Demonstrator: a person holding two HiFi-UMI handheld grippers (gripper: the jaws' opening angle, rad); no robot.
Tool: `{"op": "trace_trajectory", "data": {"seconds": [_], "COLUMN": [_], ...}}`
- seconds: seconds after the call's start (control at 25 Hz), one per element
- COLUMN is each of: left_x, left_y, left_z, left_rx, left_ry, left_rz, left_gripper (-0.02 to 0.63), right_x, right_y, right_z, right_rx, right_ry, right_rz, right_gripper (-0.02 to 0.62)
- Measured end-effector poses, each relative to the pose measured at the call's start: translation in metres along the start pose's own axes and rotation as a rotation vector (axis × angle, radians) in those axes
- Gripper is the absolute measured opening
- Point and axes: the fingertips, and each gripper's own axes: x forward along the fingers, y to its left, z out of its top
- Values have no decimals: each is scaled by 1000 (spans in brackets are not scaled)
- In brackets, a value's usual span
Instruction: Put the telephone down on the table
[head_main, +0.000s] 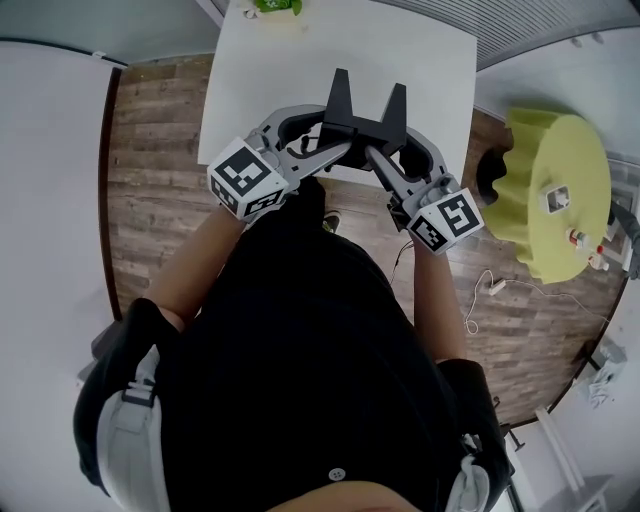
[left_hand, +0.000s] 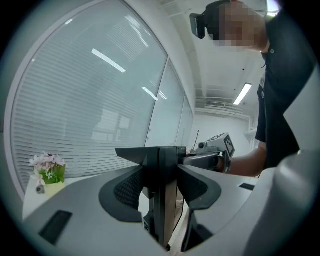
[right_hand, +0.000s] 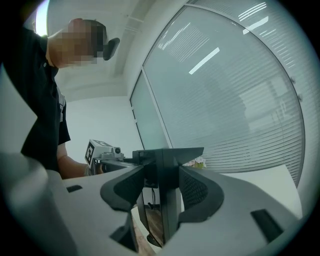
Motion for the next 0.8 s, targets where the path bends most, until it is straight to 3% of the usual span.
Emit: {"op": "trace_trajectory", "data": {"seconds": [0.32, 0.8], "left_x": [25, 69], "left_y": [74, 139], "left_z": [-22, -64], "left_rx": [-91, -259], "left_ry": [46, 107], "left_rz": [-26, -46], "left_gripper": [216, 216], "right_x": [55, 95], "right_y": [-56, -128], "right_z": [-19, -56], "right_rx": [87, 224], "right_ry": [66, 160], "right_rz": [-41, -61], "right_gripper": [229, 229]}}
